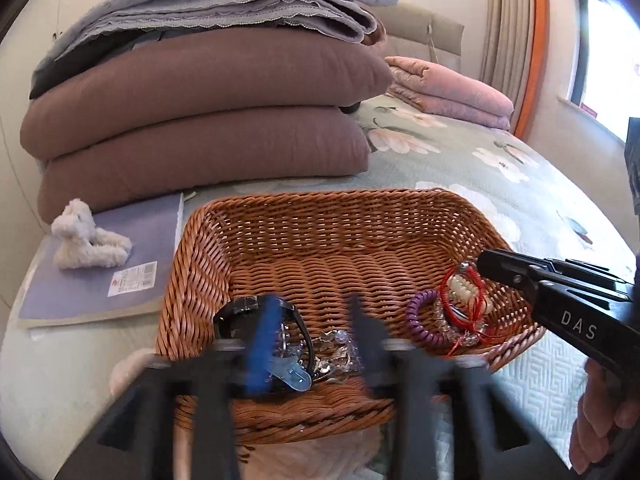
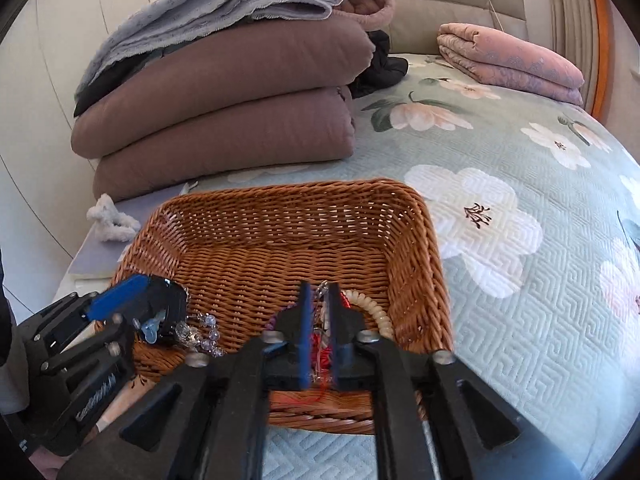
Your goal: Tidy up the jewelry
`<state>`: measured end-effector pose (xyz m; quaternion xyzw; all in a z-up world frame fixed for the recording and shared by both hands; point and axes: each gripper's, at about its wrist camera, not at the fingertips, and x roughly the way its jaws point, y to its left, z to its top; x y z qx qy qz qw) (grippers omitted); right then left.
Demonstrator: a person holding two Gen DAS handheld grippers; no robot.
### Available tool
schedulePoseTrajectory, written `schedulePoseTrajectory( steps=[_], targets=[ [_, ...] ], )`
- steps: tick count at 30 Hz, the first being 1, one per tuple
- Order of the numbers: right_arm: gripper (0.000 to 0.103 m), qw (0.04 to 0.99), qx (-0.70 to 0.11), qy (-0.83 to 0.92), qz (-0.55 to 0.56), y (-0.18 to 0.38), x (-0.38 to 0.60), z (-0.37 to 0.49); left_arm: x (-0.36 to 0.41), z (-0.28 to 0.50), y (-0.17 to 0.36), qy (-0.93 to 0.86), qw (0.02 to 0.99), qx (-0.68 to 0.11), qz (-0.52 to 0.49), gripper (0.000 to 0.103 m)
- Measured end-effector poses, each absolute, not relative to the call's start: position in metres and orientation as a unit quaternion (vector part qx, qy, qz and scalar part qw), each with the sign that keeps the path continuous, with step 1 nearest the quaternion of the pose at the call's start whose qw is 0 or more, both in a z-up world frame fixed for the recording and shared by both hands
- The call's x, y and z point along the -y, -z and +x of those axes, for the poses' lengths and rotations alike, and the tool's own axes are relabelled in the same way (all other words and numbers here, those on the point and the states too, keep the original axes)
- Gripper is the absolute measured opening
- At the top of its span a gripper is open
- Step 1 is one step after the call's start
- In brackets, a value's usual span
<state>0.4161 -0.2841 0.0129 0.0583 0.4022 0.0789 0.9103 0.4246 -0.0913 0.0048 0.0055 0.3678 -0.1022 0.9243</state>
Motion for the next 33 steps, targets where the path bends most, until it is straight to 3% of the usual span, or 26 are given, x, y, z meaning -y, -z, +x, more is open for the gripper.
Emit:
schedulePoseTrajectory(
  steps=[1,11,16,29,33],
  targets=[
    [0.037,0.911,-0.400,-0.080,0.060,-0.014,0.286,0.416,0.090,0.423,-0.006,0.103,0.926,-0.364,0.003,0.056],
    [0.040,0.920,-0.378,-0.081,0.062,-0.027,0.296,0.401,0.074,0.410,-0.011,0.097,0.928,-0.360,-0.001,0.057],
    [0.054,0.925,-0.365,-0.089,0.047,-0.031,0.290,0.378,0.062,0.388,-0.014,0.088,0.931,-0.353,-0.005,0.057],
    [0.058,0.935,-0.348,-0.060,0.008,-0.037,0.264,0.303,0.053,0.320,-0.030,0.062,0.938,-0.341,0.015,0.074],
    [0.062,0.939,-0.338,-0.058,0.005,-0.048,0.262,0.288,0.053,0.302,-0.040,0.054,0.942,-0.332,0.016,0.074]
  ],
)
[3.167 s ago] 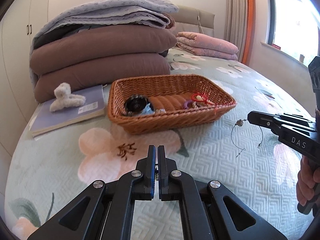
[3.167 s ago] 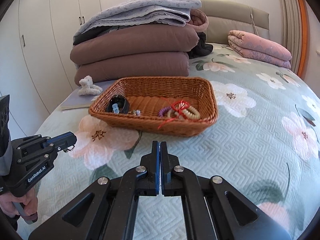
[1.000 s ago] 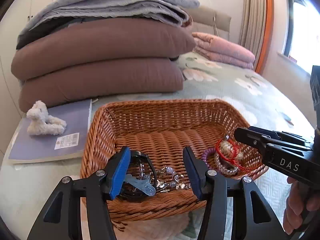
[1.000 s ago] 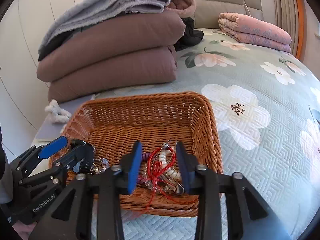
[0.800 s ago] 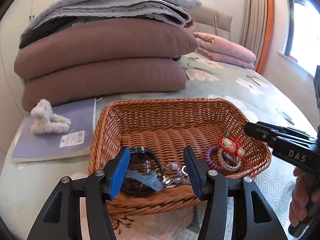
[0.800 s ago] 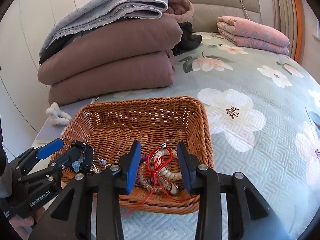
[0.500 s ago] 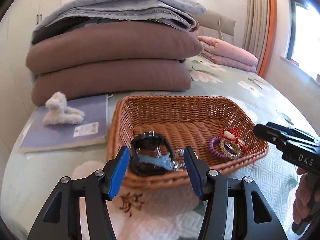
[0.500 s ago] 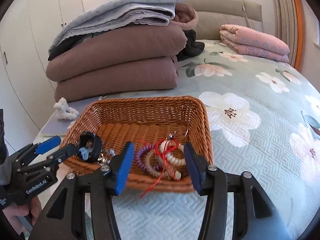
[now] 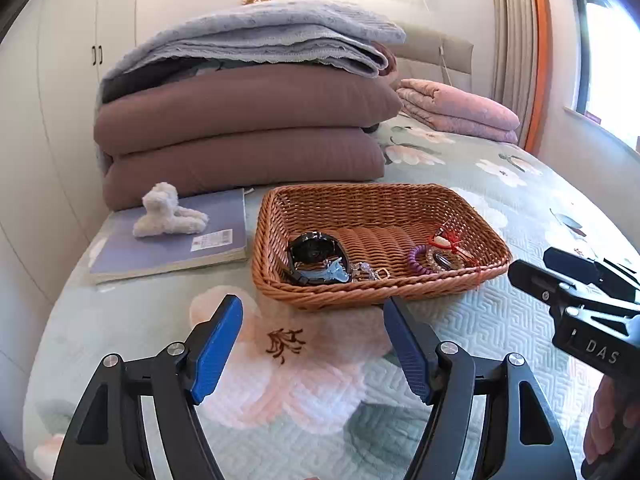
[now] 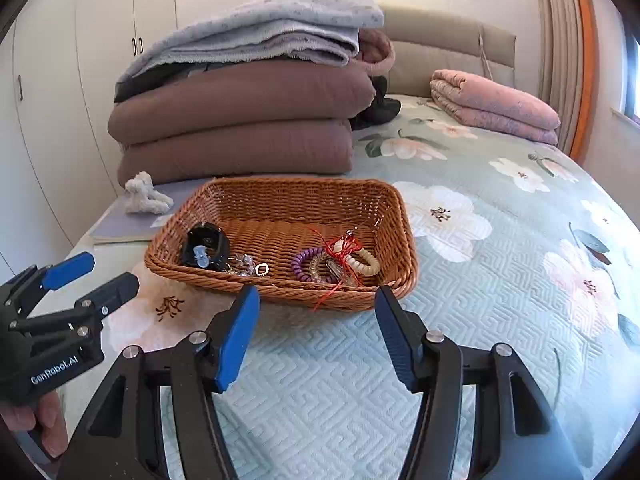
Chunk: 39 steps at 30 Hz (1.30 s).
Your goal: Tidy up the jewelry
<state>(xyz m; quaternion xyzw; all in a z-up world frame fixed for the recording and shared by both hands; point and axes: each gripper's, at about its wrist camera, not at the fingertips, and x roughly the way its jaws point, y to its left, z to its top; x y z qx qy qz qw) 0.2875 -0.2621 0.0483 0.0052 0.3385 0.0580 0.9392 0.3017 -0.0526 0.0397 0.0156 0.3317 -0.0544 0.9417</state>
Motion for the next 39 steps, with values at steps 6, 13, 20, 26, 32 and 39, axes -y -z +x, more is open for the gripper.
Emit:
schedulePoseTrajectory(
  steps=[6,13,20,26,32,39],
  targets=[
    [0.065,0.944,-0.326,-0.046,0.002,-0.059,0.263,0.266,0.051,0.279,-0.047,0.041,0.945,-0.323,0.015,0.077],
    [0.066,0.948,-0.315,-0.036,0.008,-0.056,0.264,0.248,0.046,0.258,-0.053,0.029,0.951,-0.307,0.007,0.078],
    [0.066,0.948,-0.317,-0.032,0.011,-0.048,0.265,0.240,0.043,0.247,-0.054,0.025,0.956,-0.293,0.007,0.078],
    [0.068,0.948,-0.316,-0.031,0.013,-0.047,0.265,0.239,0.043,0.244,-0.055,0.022,0.957,-0.288,0.008,0.078],
    [0.068,0.947,-0.319,-0.031,0.013,-0.047,0.265,0.237,0.046,0.244,-0.055,0.024,0.958,-0.286,0.013,0.078],
    [0.068,0.946,-0.323,-0.031,0.013,-0.045,0.266,0.239,0.048,0.243,-0.055,0.026,0.958,-0.284,0.017,0.078]
  ],
)
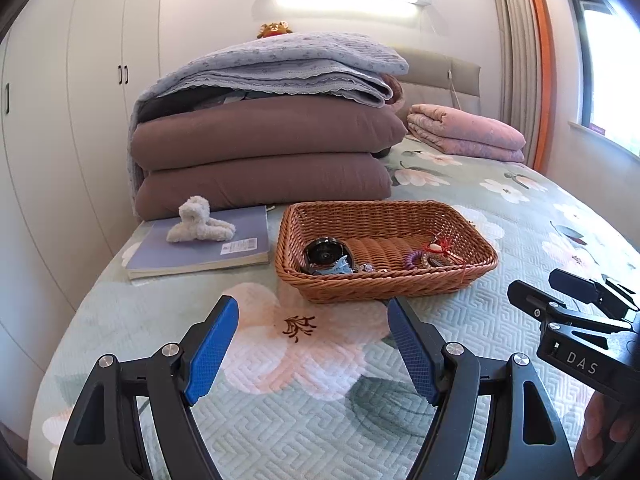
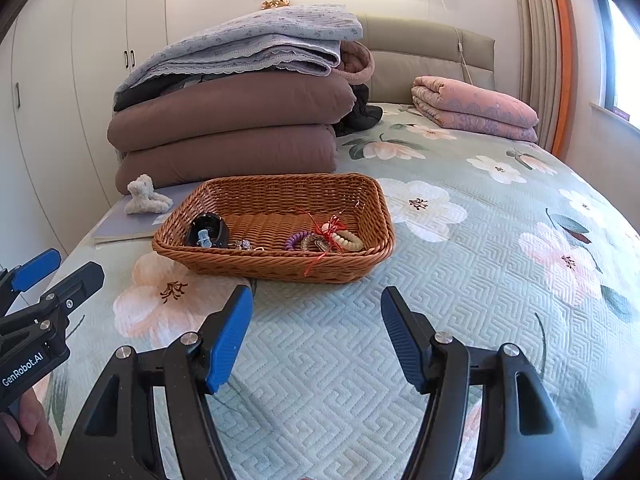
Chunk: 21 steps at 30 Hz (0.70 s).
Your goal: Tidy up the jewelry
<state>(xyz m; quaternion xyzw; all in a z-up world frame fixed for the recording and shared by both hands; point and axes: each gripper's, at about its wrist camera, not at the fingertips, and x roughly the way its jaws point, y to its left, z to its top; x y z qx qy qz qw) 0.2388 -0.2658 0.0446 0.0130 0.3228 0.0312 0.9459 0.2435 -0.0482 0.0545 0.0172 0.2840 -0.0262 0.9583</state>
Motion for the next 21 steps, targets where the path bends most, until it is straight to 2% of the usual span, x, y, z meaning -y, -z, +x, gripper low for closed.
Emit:
schedulePoseTrajectory(
  steps=[21],
  targets=[
    [0.068,0.946,-0.323,-0.030,0.011,-0.0415,0.2654,0.2400,0.0465,0.2447,-0.0539,0.028,0.957,-0.288,0.015,0.078]
  ],
)
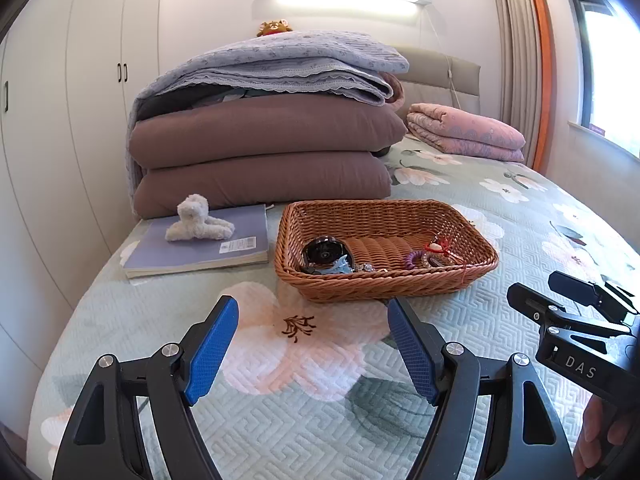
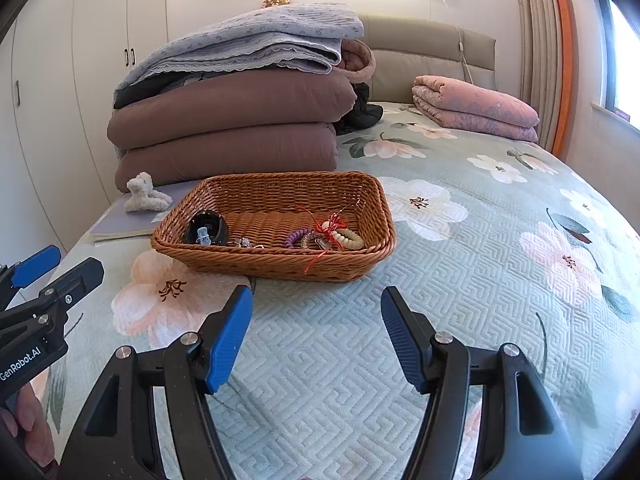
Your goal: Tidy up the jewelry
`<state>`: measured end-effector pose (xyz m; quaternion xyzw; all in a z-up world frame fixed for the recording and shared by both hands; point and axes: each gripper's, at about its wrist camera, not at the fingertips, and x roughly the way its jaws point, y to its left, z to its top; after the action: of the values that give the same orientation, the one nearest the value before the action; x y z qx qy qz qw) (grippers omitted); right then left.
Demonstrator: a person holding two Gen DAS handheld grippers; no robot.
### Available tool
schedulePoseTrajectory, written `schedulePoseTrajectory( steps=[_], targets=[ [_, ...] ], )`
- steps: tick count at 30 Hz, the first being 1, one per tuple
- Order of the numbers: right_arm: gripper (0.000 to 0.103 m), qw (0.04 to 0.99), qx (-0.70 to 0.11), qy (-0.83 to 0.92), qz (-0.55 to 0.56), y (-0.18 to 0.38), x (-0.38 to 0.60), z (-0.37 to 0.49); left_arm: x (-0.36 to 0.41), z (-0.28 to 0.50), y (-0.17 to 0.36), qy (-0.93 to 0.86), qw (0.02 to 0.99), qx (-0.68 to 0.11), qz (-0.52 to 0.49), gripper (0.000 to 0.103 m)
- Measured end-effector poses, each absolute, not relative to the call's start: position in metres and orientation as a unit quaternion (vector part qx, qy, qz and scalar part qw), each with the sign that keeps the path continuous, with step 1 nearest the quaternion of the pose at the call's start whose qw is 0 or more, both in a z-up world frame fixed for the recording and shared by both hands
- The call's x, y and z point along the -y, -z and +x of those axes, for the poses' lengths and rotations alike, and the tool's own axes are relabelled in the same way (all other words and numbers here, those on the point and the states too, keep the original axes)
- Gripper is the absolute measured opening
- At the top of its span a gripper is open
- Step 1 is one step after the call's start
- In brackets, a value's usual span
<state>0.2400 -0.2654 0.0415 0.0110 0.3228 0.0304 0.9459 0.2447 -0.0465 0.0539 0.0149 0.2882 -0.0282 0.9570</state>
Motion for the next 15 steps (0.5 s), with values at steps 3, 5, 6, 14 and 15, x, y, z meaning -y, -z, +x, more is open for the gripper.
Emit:
schedulePoseTrajectory(
  steps=[3,5,6,14,15],
  targets=[
    [0.068,0.946,-0.323,-0.031,0.010,-0.0414,0.2653,0.2398,0.0467,0.2459,-0.0529,0.028,0.957,-0.289,0.015,0.078],
    [0.068,0.946,-0.323,-0.031,0.011,-0.0414,0.2662,0.2401,0.0468,0.2462,-0.0523,0.027,0.956,-0.290,0.015,0.078],
    [0.068,0.946,-0.323,-0.030,0.012,-0.0413,0.2658,0.2402,0.0466,0.2465,-0.0521,0.027,0.957,-0.290,0.014,0.078],
    [0.068,0.945,-0.324,-0.031,0.010,-0.0414,0.2651,0.2406,0.0461,0.2484,-0.0512,0.029,0.956,-0.290,0.013,0.078],
    [0.068,0.945,-0.324,-0.030,0.011,-0.0414,0.2649,0.2409,0.0460,0.2486,-0.0509,0.029,0.957,-0.289,0.013,0.078]
  ],
)
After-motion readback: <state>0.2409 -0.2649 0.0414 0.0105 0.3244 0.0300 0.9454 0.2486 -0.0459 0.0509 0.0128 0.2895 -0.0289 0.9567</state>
